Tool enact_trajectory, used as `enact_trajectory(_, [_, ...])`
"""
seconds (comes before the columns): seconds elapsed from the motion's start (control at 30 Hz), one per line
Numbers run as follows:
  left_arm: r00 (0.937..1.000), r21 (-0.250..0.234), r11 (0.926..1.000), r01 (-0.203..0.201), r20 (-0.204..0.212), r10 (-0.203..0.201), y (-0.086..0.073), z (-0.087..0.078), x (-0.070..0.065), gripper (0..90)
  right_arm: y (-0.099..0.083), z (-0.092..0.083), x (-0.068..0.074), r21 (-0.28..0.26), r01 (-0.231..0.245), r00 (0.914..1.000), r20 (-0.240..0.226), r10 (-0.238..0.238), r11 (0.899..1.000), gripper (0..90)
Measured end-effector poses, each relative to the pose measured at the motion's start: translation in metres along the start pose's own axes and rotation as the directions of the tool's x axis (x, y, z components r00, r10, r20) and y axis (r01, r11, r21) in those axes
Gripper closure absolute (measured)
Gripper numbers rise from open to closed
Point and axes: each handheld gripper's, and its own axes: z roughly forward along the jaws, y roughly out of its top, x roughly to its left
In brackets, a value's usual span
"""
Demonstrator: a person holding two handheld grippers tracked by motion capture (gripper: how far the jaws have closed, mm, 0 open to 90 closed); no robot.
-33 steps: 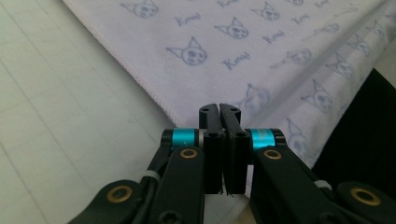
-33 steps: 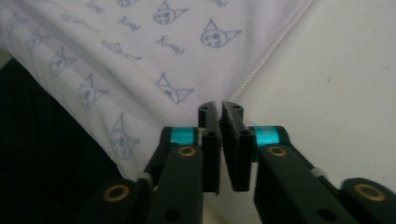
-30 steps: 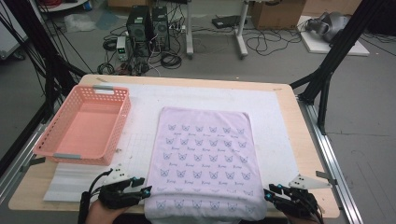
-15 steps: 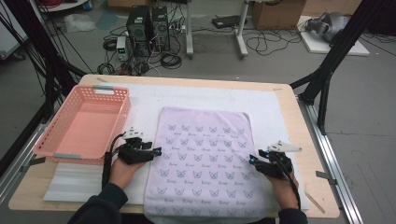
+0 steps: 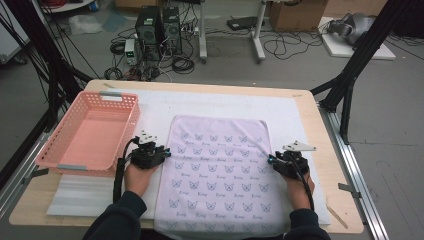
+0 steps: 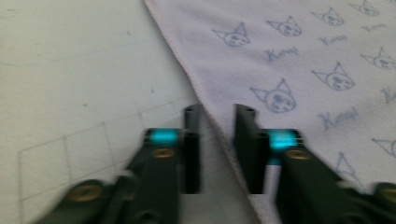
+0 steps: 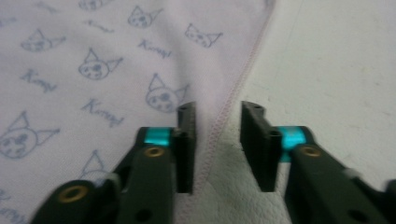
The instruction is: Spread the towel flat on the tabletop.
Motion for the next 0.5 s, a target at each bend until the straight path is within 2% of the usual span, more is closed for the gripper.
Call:
enact_trajectory(0.03, [0.9998, -0.010, 0.9999, 0.013, 0.017, -0.013, -0.001, -0.003, 0.001, 49.8, -0.001, -0.003, -0.001, -0.019, -0.002, 1.0000, 0.000, 0.002, 1.000, 59.5])
enact_trajectory(0.1, [0.9986, -0.048, 0.9988, -0.001, 0.053, 0.004, -0.002, -0.010, 0.002, 45.0, -0.004, -0.010, -0.004, -0.065, -0.008, 0.9999, -0.007, 0.007, 0.998, 52.0])
enact_trajectory(0.17, [0.9932, -0.106, 0.9942, -0.015, 0.113, 0.027, -0.004, -0.016, 0.001, 39.0, -0.007, -0.018, -0.005, -0.091, -0.024, 0.9990, -0.039, 0.020, 0.996, 46.7])
enact_trajectory(0.2, [0.9879, -0.144, 0.9894, -0.019, 0.149, 0.041, -0.005, -0.019, 0.001, 36.2, -0.008, -0.021, -0.004, -0.095, -0.026, 0.9982, -0.057, 0.020, 0.995, 43.9])
enact_trajectory(0.23, [0.9799, -0.176, 0.9840, -0.026, 0.190, 0.060, -0.006, -0.021, 0.000, 36.2, -0.007, -0.024, -0.004, -0.103, -0.022, 0.9967, -0.079, 0.014, 0.994, 41.7])
enact_trajectory(0.27, [0.9742, -0.206, 0.9776, -0.045, 0.208, 0.088, -0.007, -0.024, -0.001, 36.9, -0.006, -0.028, -0.003, -0.112, -0.013, 0.9950, -0.100, 0.002, 0.994, 39.2])
enact_trajectory(0.3, [0.9738, -0.233, 0.9681, -0.092, 0.182, 0.137, -0.009, -0.026, -0.003, 38.4, -0.005, -0.033, -0.001, -0.124, -0.003, 0.9933, -0.115, -0.011, 0.992, 36.9])
enact_trajectory(0.33, [0.9668, -0.264, 0.9520, -0.155, 0.158, 0.201, -0.010, -0.027, -0.005, 39.4, -0.005, -0.037, 0.000, -0.130, 0.016, 0.9910, -0.130, -0.033, 0.991, 34.5])
enact_trajectory(0.37, [0.9643, -0.270, 0.9492, -0.161, 0.162, 0.209, -0.011, -0.028, -0.005, 39.5, -0.005, -0.043, 0.003, -0.141, 0.045, 0.9905, -0.122, -0.063, 0.989, 32.5])
enact_trajectory(0.4, [0.9635, -0.272, 0.9509, -0.147, 0.178, 0.200, -0.012, -0.028, -0.005, 39.2, -0.005, -0.047, 0.005, -0.154, 0.062, 0.9897, -0.118, -0.081, 0.986, 30.7])
enact_trajectory(0.43, [0.9593, -0.270, 0.9533, -0.136, 0.205, 0.194, -0.012, -0.028, -0.003, 37.2, -0.006, -0.050, 0.006, -0.166, 0.067, 0.9883, -0.124, -0.088, 0.984, 28.6])
enact_trajectory(0.47, [0.9592, -0.269, 0.9553, -0.123, 0.215, 0.184, -0.012, -0.028, -0.003, 31.6, -0.008, -0.053, 0.006, -0.176, 0.068, 0.9878, -0.127, -0.091, 0.982, 25.5])
enact_trajectory(0.5, [0.9649, -0.258, 0.9590, -0.118, 0.199, 0.172, -0.011, -0.028, -0.004, 25.8, -0.011, -0.056, 0.006, -0.190, 0.074, 0.9880, -0.119, -0.098, 0.979, 22.2])
